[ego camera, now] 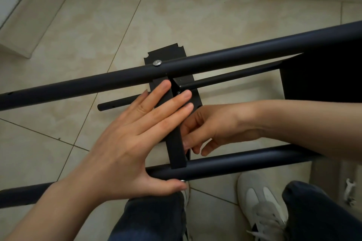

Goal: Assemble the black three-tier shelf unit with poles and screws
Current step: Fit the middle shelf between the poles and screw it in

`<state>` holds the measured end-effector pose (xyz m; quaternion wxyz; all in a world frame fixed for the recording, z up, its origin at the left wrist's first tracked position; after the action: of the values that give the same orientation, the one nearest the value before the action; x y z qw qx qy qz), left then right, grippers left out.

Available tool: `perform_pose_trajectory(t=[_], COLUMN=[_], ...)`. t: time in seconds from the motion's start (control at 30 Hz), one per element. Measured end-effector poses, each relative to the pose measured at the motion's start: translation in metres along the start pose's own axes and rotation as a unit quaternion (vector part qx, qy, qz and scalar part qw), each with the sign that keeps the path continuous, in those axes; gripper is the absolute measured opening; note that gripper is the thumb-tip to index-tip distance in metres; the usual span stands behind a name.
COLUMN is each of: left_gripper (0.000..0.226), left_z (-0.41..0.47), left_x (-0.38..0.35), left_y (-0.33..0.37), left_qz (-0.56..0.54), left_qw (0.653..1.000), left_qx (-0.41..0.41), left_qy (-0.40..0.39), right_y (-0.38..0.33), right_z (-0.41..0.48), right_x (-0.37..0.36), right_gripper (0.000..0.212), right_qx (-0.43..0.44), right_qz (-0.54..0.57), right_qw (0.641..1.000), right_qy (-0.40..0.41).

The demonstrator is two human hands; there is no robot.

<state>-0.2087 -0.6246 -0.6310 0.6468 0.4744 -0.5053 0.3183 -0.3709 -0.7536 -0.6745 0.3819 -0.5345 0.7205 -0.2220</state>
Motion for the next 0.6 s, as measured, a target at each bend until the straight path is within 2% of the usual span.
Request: perform_pose_trajectory(t=[0.6], left_gripper=[0.103], left_z=[0.0032], left_x=[-0.0001], left_y=[-0.0045], left_qz=[-0.017], left_qw=[1.0], left_qx=[-0.004], left_qy=[-0.001], right_y=[0.0001], right_z=[0.0056], right_x=[-0.0005], right_gripper=[0.013], right_qx=[-0.029], right_qz=[0.016], right_qw=[0.999], right_qy=[-0.022])
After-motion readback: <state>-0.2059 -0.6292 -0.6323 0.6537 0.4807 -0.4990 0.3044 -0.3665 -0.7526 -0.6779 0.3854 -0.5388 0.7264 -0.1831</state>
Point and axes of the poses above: each hand's wrist, its own z-axis towards the middle knuckle, its own x-axis out of the back of the hand, y = z × x, the point moved 1 cm from there along z, towards the middle knuckle, and after that the axes turned 1 degree about z, right-handed, at the moved point
